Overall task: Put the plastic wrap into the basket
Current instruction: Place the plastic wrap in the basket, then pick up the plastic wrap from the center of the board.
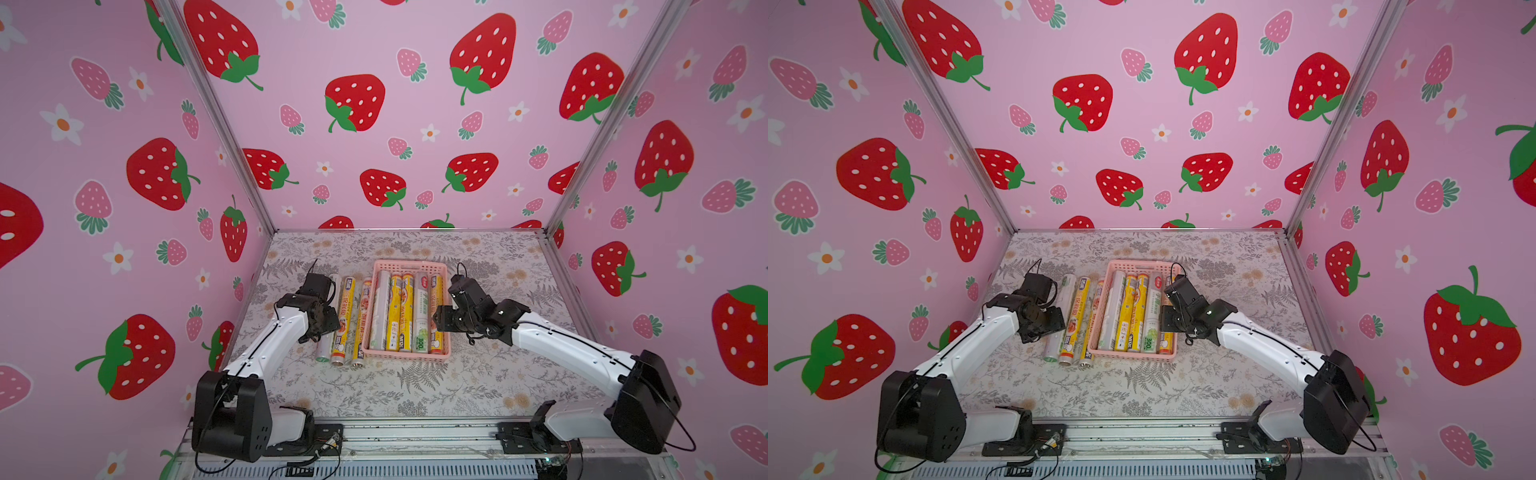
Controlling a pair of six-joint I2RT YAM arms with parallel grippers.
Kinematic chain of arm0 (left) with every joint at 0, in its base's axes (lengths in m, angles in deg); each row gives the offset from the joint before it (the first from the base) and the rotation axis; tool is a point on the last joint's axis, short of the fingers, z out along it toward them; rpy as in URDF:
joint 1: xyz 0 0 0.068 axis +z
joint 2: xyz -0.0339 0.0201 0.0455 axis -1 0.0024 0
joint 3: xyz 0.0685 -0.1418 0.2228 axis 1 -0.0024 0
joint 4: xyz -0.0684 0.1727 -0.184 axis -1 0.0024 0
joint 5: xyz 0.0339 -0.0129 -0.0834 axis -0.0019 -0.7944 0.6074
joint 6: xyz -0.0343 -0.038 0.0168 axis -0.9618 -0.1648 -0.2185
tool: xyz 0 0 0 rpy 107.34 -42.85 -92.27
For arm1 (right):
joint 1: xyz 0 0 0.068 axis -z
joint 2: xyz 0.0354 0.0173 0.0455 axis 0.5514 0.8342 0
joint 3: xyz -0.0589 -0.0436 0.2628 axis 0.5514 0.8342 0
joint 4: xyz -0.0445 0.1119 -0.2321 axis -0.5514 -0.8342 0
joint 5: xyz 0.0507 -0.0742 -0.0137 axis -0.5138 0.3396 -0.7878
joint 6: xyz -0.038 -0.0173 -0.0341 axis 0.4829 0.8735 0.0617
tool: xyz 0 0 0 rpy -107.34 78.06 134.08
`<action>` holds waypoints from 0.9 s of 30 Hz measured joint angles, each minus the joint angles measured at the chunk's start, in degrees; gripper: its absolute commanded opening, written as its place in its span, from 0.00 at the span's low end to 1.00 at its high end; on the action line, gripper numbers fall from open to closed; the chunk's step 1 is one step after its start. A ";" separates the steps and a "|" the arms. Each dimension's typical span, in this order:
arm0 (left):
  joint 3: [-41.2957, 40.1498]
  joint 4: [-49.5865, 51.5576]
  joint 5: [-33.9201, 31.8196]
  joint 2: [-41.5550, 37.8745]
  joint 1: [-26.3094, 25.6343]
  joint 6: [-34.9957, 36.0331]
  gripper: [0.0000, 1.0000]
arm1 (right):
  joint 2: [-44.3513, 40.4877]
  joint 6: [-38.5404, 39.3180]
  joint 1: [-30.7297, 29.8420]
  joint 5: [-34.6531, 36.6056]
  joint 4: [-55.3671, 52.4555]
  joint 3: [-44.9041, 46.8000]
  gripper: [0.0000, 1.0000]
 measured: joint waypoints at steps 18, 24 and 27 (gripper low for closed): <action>0.13 -8.74 -0.70 10.95 2.01 1.07 0.75 | -3.37 0.46 0.00 -0.81 1.16 3.50 0.61; 0.13 -10.08 -1.07 12.96 3.45 1.75 0.72 | -3.80 0.46 0.00 -0.33 1.27 3.50 0.61; 0.13 -10.84 -1.68 13.62 3.72 2.49 0.68 | -3.80 0.48 0.00 -0.09 1.27 3.50 0.62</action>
